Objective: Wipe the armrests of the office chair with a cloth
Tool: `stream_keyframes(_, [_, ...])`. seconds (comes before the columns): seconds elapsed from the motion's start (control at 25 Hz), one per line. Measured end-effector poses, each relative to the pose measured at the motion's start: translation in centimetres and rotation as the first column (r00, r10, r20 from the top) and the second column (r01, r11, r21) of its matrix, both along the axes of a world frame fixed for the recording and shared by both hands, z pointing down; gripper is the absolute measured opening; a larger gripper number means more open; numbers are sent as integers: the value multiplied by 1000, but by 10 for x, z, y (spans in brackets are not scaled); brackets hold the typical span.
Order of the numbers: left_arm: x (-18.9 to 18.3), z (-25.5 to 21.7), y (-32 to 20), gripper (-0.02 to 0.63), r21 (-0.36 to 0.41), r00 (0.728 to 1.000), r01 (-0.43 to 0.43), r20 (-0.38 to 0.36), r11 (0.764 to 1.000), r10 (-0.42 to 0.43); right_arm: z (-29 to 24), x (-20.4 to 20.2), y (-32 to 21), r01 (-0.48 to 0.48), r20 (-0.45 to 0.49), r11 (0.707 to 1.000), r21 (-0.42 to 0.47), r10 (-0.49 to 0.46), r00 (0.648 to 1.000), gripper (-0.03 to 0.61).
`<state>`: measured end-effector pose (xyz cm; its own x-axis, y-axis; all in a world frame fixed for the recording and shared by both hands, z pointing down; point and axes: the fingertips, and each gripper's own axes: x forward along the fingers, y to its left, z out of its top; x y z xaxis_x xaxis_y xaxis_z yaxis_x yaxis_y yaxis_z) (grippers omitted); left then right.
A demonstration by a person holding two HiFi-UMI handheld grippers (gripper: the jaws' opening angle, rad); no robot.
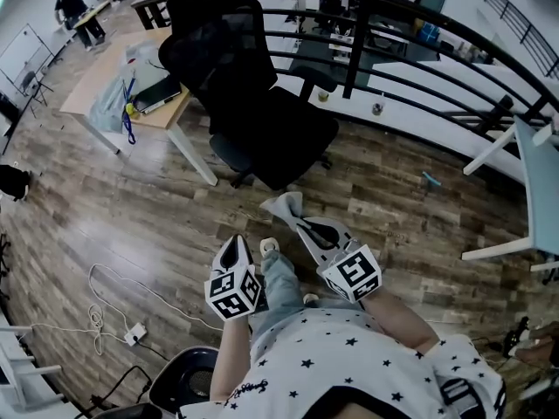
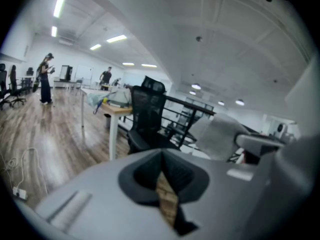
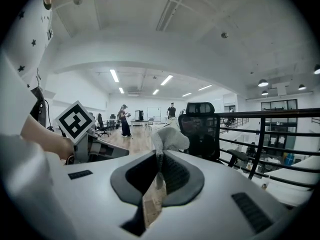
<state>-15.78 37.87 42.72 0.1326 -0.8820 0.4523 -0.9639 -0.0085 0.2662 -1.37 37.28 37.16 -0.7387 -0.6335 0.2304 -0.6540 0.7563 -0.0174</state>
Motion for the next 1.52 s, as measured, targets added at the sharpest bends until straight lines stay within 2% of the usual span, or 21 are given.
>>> stream_keyframes(0.36, [-13, 2, -77, 5, 4, 1000, -10, -15, 1000, 10, -1, -19, -79, 0, -10, 1000, 5, 1, 1000, 27])
stream_keyframes(1.04, [-71, -9, -212, 5, -19, 1000, 7, -26, 1000, -7, -15, -77, -222, 11, -16, 1000, -11, -12, 1000, 28])
stream_keyframes(1.52, [-113, 8, -275, 5, -63, 999, -4, -33, 998, 2, 0, -126, -302, 31, -40, 999, -28, -32, 999, 28])
